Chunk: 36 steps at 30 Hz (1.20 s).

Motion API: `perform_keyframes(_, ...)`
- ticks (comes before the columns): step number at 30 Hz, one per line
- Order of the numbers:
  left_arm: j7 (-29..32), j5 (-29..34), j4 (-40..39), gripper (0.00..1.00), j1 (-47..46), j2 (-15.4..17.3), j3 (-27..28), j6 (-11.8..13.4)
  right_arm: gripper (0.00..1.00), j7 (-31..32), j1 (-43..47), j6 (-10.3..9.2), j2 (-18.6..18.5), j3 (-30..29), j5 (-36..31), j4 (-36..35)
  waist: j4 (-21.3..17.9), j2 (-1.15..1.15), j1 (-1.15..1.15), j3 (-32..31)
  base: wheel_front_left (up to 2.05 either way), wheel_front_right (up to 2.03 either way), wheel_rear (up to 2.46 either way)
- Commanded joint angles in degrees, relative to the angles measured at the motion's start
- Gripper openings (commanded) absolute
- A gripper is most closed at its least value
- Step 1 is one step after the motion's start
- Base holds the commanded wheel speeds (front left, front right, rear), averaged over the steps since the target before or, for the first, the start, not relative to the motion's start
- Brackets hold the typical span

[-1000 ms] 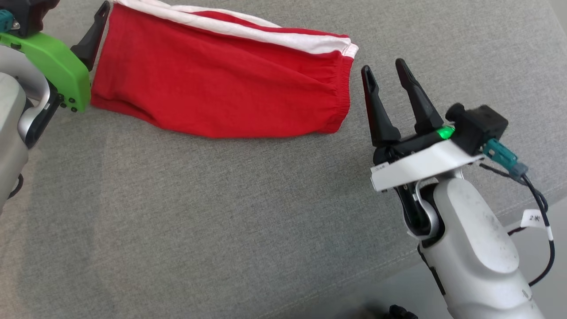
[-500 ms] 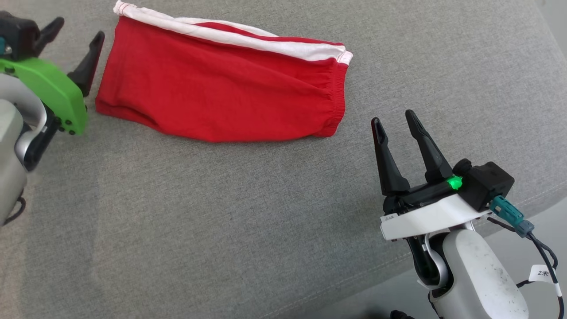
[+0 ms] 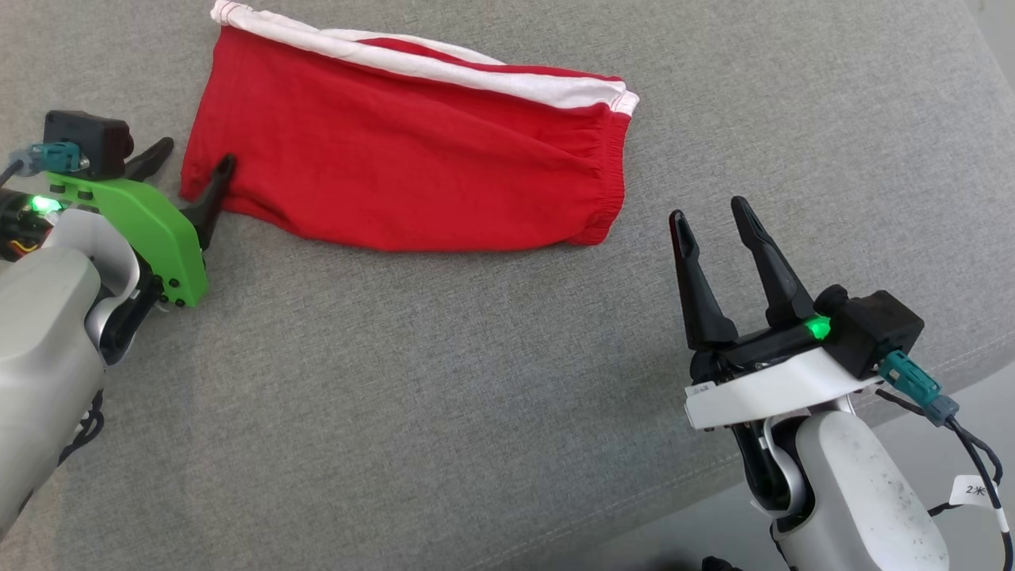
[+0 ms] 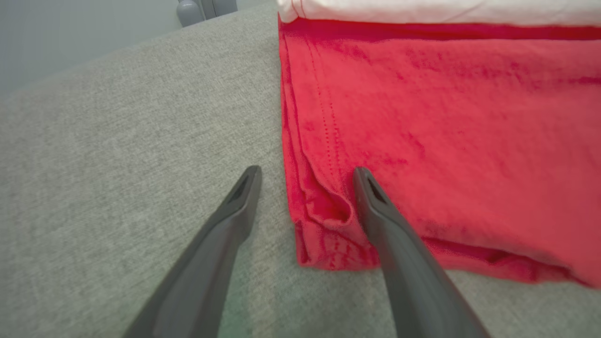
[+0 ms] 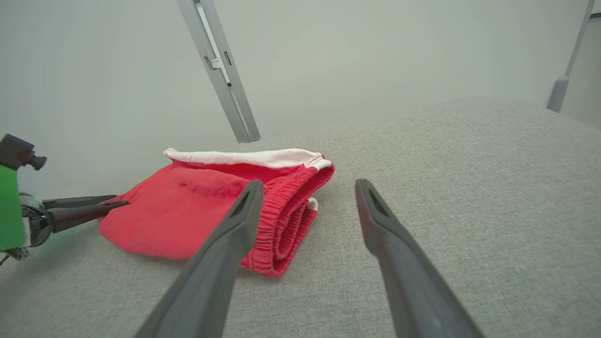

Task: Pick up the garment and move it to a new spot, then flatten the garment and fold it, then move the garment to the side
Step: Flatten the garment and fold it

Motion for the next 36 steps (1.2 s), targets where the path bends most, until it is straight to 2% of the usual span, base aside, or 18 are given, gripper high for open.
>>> perform_keyframes(1,-0.27,-0.26,0.49,1.00,1.04,-0.21,0.02,0.13,1.00,-0.16,0.19,-0.04,-0.08,-0.21,-0.37,0.16,-0.04,0.00,0.00,0.02,0.00,0.00,0.00)
perform_keyframes(5,1.12,-1.41,1.51,1.00,2.41,-1.41,-0.42,0.12,1.00,-0.16,0.10,-0.04,-0.09,-0.62,-0.90,0.53,-0.16,0.00,0.00,-0.23,0.00,0.00,0.00)
perform_keyframes(6,1.81,-1.60,1.73,0.77,2.89,-1.70,-0.54,0.12,1.00,-0.16,0.18,-0.04,-0.08,-0.72,-0.99,0.60,-0.15,0.00,0.00,-0.34,0.00,0.00,0.00)
perform_keyframes(7,2.52,-1.69,1.71,0.43,3.47,-2.06,-0.70,0.12,1.00,-0.16,0.30,-0.04,-0.08,-0.83,-1.08,0.64,-0.14,0.00,0.00,-0.50,0.00,0.00,0.00)
perform_keyframes(8,2.82,-1.68,1.61,0.18,3.74,-2.25,-0.82,0.08,1.00,-0.16,0.37,-0.04,-0.08,-0.92,-1.14,0.64,-0.11,0.00,0.00,-0.61,0.00,0.00,0.00)
perform_keyframes(9,2.78,-1.39,1.34,0.00,3.95,-2.49,-0.93,0.08,1.00,-0.16,0.48,-0.04,-0.08,-1.01,-1.33,0.63,-0.05,0.00,0.00,-0.80,0.00,0.00,0.00)
perform_keyframes(15,-0.11,-0.25,1.14,0.00,4.33,-3.31,-1.03,0.08,1.00,-0.16,1.22,-0.04,-0.08,-1.23,-1.52,0.79,0.99,0.00,0.00,-2.99,0.00,0.00,0.00)
perform_keyframes(24,-4.75,-3.37,-0.56,0.00,8.46,-6.18,0.03,0.08,1.00,-0.16,4.62,-0.04,-0.10,-2.76,-1.02,2.85,4.08,0.00,0.00,-9.54,0.00,0.00,0.00)
perform_keyframes(36,-6.77,-3.99,-1.14,0.00,16.72,-9.08,1.52,0.85,1.00,-0.16,10.82,-0.04,-0.10,-6.19,-0.04,4.08,8.12,0.00,0.00,-15.84,0.00,0.00,0.00)
